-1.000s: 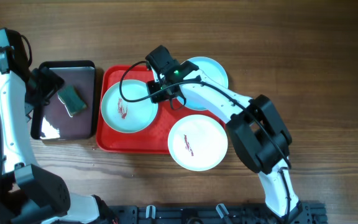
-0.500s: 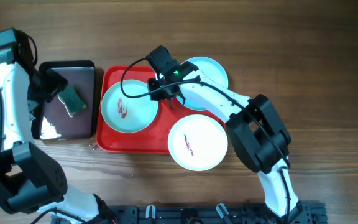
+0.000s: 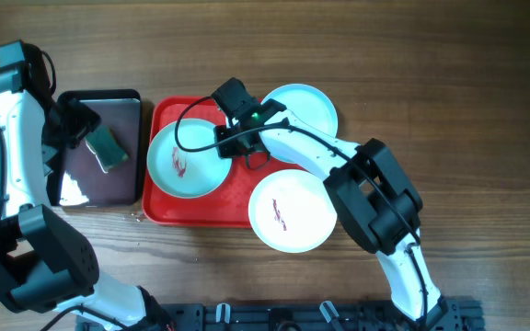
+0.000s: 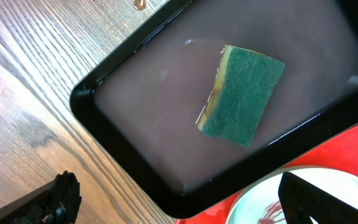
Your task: Clean dirty plates on tray and stack at the side
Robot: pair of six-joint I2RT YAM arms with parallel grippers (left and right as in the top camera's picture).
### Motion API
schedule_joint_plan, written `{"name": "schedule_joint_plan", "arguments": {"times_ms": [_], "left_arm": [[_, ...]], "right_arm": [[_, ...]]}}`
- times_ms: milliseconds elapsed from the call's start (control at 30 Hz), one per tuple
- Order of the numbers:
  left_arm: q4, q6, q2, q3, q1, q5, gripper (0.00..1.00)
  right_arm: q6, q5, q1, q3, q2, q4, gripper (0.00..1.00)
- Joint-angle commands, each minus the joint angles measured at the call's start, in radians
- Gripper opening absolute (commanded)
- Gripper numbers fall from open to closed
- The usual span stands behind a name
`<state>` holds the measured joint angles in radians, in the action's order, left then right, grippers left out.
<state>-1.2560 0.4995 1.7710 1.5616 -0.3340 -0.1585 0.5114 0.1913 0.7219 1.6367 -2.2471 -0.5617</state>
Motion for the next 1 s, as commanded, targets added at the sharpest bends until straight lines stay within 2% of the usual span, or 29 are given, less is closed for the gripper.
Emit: {"name": "schedule_joint_plan", "arguments": {"times_ms": [0, 133, 233, 267, 300, 333, 433, 567, 633, 733, 800, 867, 900, 933, 967], "left_arm": [[0.018, 0.011, 0.013, -0.01, -0.005, 0.031, 0.99], [0.096, 0.011, 0.013, -0.112, -0.005, 0.084, 0.9], [0.25, 0.01, 0.013, -0.219, -0.004, 0.117, 0.85], [0.31, 0.006, 0.013, -0.251, -0.003, 0.117, 0.87], [0.378, -0.031, 0.013, -0.283, -0.002, 0.131, 0.94], [0.448, -0.109, 0.014, -0.316, 0.002, 0.144, 0.95], [0.55, -0.149, 0.027, -0.365, 0.014, 0.143, 0.94], [0.611, -0.152, 0.079, -0.367, 0.041, 0.147, 0.91], [0.621, -0.151, 0.11, -0.367, 0.063, 0.146, 0.82], [0.621, -0.144, 0.13, -0.367, 0.07, 0.142, 0.57], [0.621, -0.131, 0.13, -0.367, 0.068, 0.129, 0.46], [0.612, -0.091, 0.13, -0.367, 0.068, 0.074, 0.24], [0.608, -0.092, 0.13, -0.367, 0.067, 0.07, 0.17], [0.606, -0.092, 0.13, -0.367, 0.068, 0.07, 0.04], [0.602, -0.092, 0.13, -0.367, 0.068, 0.07, 0.04]], "right_arm": [[0.013, 0.023, 0.006, -0.01, -0.041, 0.01, 0.04], [0.016, 0.024, 0.002, -0.008, -0.041, 0.027, 0.04], [0.016, 0.025, 0.002, -0.008, -0.041, 0.031, 0.04], [0.015, 0.029, 0.002, -0.008, -0.041, 0.03, 0.04], [0.015, 0.031, 0.002, -0.008, -0.041, 0.03, 0.04], [0.015, 0.036, 0.002, -0.008, -0.041, 0.03, 0.04], [0.012, 0.056, 0.002, -0.008, -0.041, 0.037, 0.04], [0.012, 0.058, 0.002, -0.008, -0.041, 0.045, 0.04], [0.012, 0.058, 0.002, -0.008, -0.041, 0.045, 0.04], [0.012, 0.058, 0.002, -0.008, -0.041, 0.045, 0.04], [0.011, 0.058, 0.002, -0.008, -0.041, 0.044, 0.04], [0.011, 0.058, 0.002, -0.008, -0.041, 0.038, 0.04], [0.011, 0.058, 0.001, -0.008, -0.041, 0.034, 0.04], [0.012, 0.058, 0.0, -0.008, -0.04, 0.03, 0.04], [0.012, 0.058, -0.002, -0.008, -0.04, 0.025, 0.04]]}}
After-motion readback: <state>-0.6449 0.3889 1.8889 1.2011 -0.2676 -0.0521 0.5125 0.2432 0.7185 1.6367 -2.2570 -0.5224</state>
